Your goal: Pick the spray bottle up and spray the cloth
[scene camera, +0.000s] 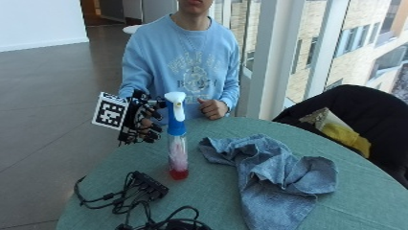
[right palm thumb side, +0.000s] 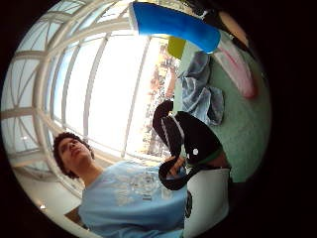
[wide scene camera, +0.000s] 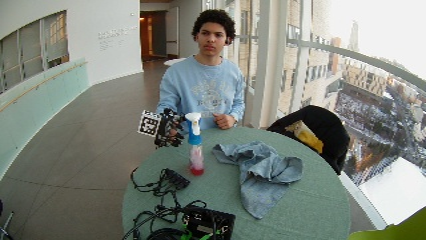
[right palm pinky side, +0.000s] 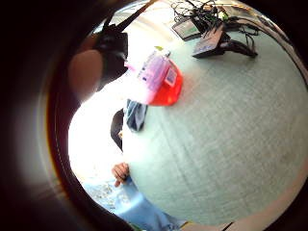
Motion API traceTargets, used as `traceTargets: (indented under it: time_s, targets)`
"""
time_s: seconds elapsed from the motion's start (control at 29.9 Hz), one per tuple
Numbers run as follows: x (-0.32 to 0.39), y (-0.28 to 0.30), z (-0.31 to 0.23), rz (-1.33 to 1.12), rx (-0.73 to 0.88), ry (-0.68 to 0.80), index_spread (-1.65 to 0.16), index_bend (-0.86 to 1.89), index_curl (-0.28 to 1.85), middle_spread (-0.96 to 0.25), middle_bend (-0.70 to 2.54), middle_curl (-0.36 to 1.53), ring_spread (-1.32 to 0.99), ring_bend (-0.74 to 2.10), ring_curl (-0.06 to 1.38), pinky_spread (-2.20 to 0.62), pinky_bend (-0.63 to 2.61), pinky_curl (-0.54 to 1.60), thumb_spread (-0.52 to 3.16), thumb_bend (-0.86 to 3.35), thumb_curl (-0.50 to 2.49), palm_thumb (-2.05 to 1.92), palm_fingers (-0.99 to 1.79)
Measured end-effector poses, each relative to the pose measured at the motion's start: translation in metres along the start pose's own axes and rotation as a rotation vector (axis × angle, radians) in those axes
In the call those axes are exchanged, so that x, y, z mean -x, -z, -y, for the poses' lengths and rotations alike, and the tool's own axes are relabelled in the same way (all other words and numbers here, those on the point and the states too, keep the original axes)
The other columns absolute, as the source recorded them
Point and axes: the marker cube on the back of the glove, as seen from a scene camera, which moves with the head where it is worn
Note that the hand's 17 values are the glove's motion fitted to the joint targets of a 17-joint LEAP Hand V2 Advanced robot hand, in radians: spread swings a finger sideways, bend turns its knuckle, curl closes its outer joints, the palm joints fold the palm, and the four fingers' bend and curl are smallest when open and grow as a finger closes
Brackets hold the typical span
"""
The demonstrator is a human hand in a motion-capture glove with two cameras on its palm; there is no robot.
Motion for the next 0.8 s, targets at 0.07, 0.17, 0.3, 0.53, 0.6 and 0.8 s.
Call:
traceTargets:
  time_s: [0.07, 0.17, 0.3, 0.53, 0.6, 0.8]
  targets:
    - [-0.004, -0.003, 0.005, 0.004, -0.001, 0.005, -0.35, 0.1, 0.23, -0.05, 0.25, 0.38, -0.01, 0.32, 0.32, 0.18, 0.35, 0.35, 1.16, 0.0, 0.3, 0.66, 0.64]
    - [-0.01, -0.008, 0.016, 0.012, -0.013, 0.012, -0.36, 0.11, 0.23, -0.04, 0.25, 0.38, 0.0, 0.32, 0.32, 0.18, 0.36, 0.35, 1.15, -0.01, 0.31, 0.67, 0.63]
    - [-0.015, -0.015, 0.032, 0.035, -0.006, 0.005, -0.36, 0.1, 0.22, -0.04, 0.24, 0.39, 0.0, 0.32, 0.32, 0.19, 0.37, 0.36, 1.15, -0.01, 0.31, 0.68, 0.61]
    - [-0.02, -0.024, 0.058, 0.072, 0.005, -0.047, -0.37, 0.1, 0.22, -0.04, 0.24, 0.39, 0.0, 0.33, 0.32, 0.2, 0.37, 0.36, 1.12, -0.02, 0.31, 0.69, 0.59]
    - [-0.02, -0.026, 0.064, 0.079, 0.005, -0.048, -0.37, 0.11, 0.21, -0.04, 0.24, 0.39, 0.0, 0.33, 0.33, 0.2, 0.37, 0.36, 1.11, -0.02, 0.32, 0.69, 0.58]
    - [-0.021, -0.034, 0.081, 0.108, -0.007, -0.045, -0.37, 0.12, 0.22, -0.05, 0.24, 0.39, 0.0, 0.33, 0.33, 0.21, 0.36, 0.36, 1.09, -0.02, 0.32, 0.7, 0.58]
